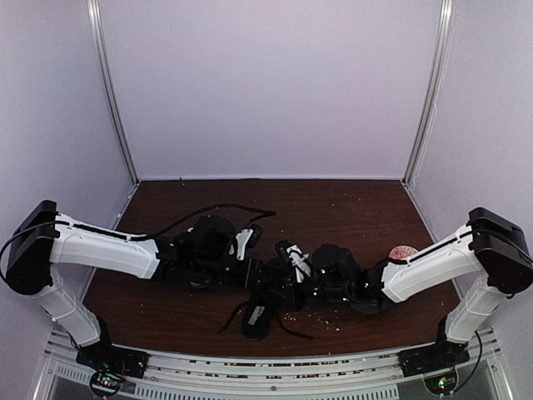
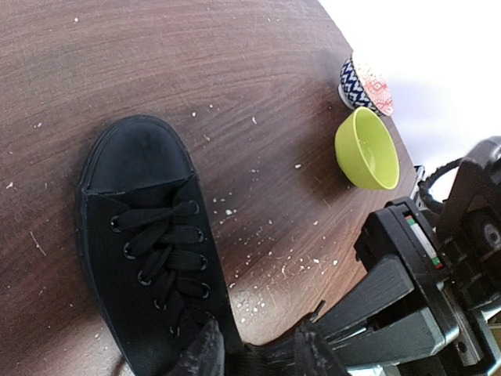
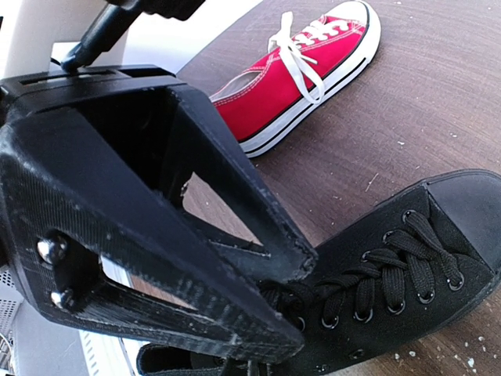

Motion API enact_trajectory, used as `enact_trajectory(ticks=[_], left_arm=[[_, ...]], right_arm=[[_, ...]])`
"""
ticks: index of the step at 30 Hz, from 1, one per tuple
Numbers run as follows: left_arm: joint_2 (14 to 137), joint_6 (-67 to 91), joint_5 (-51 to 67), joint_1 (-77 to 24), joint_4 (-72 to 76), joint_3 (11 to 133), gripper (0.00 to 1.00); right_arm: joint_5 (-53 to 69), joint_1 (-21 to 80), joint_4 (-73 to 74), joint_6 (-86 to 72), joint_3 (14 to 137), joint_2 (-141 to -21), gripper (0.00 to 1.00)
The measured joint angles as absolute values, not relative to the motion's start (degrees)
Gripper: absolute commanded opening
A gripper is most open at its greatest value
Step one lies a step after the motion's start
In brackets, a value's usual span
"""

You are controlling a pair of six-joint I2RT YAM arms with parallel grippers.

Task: Tie the shoes
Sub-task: Pass from the right arm to the left

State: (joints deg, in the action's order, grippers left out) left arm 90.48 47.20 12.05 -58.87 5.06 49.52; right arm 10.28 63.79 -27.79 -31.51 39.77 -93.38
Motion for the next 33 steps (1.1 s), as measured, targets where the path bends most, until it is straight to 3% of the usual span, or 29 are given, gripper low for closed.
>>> enact_trajectory(ticks=[10, 13, 15, 18, 21, 27, 33], left_arm=[[91.35, 49.08, 12.71, -59.09, 5.91, 49.54, 0.0], [91.35, 49.45, 12.64, -59.22, 5.98, 49.54, 0.0], [91.33, 49.65, 12.6, -59.22, 5.98, 49.54, 0.0], [91.15, 49.65, 12.38, -59.27, 5.96, 49.5, 0.0], [90.08, 49.65, 12.4, -59.66, 6.11, 49.34, 0.0], [88.29, 49.58, 12.43, -60.05, 6.11, 48.58, 0.0], [87.94, 49.52, 12.16, -59.57, 4.8, 47.24, 0.0]], right_arm=[[10.26, 63.79, -27.16, -31.51, 39.7, -93.38, 0.0], [10.26, 63.79, -27.11, -31.51, 39.68, -93.38, 0.0], [10.24, 63.79, -27.16, -31.51, 39.62, -93.38, 0.13], [9.8, 63.79, -27.29, -31.79, 38.98, -92.82, 0.42], [8.08, 63.79, -27.05, -31.05, 36.6, -89.89, 0.53], [7.07, 63.94, -28.62, -30.39, 30.7, -83.88, 0.55], [7.99, 65.71, -32.14, -31.68, 28.03, -87.96, 0.56]])
